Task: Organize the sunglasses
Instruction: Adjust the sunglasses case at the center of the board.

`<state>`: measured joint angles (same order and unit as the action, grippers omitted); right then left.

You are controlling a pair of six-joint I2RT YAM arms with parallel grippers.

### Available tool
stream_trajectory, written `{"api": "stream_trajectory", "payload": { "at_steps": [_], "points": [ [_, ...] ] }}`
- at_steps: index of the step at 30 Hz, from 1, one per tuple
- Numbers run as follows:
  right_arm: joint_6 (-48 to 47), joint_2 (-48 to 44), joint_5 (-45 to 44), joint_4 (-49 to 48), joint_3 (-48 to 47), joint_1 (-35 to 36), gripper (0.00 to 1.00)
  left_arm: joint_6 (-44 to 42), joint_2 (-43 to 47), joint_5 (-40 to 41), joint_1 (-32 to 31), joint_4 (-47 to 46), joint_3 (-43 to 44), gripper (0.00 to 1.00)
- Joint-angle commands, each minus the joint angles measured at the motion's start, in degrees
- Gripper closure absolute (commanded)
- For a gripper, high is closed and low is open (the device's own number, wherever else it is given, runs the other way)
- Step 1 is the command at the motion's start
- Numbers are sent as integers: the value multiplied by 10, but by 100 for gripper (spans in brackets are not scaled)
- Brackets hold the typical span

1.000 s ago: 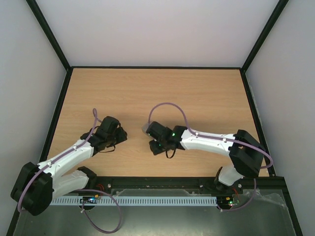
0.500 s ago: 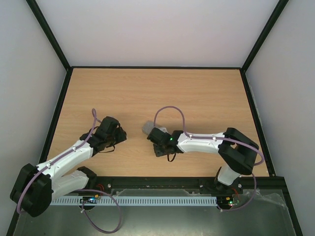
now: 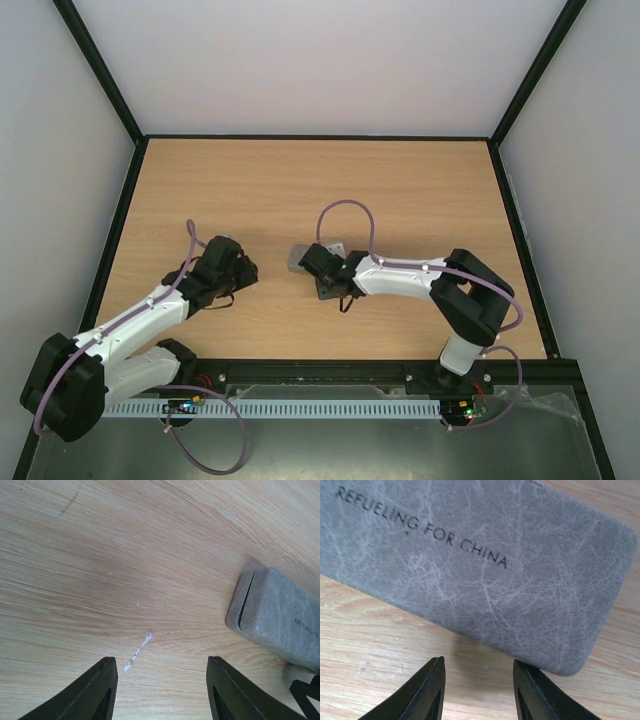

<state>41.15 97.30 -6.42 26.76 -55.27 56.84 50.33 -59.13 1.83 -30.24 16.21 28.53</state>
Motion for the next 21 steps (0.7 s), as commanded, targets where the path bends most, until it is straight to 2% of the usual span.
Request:
{"api": "stream_trajectory", "payload": {
  "at_steps": [1,8,10,11,12,14,16,17,21],
  "points": [
    [-12,6,-38,21,-26,-6,62,-24,-11,16,8,-10,21,48],
    [9,-112,-29,44,-9,-7,61,-63,6,33,26,27,87,43],
    [14,-150,-45,63,-15,-7,59,-79,12,32,32,35,107,32],
    [15,-170,-54,69,-21,-7,52,-85,16,34,35,40,117,10],
    [16,-189,-64,73,-26,-8,43,-90,19,36,36,44,126,2],
    [23,-223,-88,80,-36,-13,20,-98,27,35,39,47,137,1],
    [15,-246,-114,81,-39,-23,4,-107,31,29,42,54,149,1],
    [9,-255,-130,80,-38,-31,0,-112,31,28,44,58,152,1],
    [-30,-303,-179,50,-8,-92,2,-115,41,39,49,47,134,1]
  ]
}}
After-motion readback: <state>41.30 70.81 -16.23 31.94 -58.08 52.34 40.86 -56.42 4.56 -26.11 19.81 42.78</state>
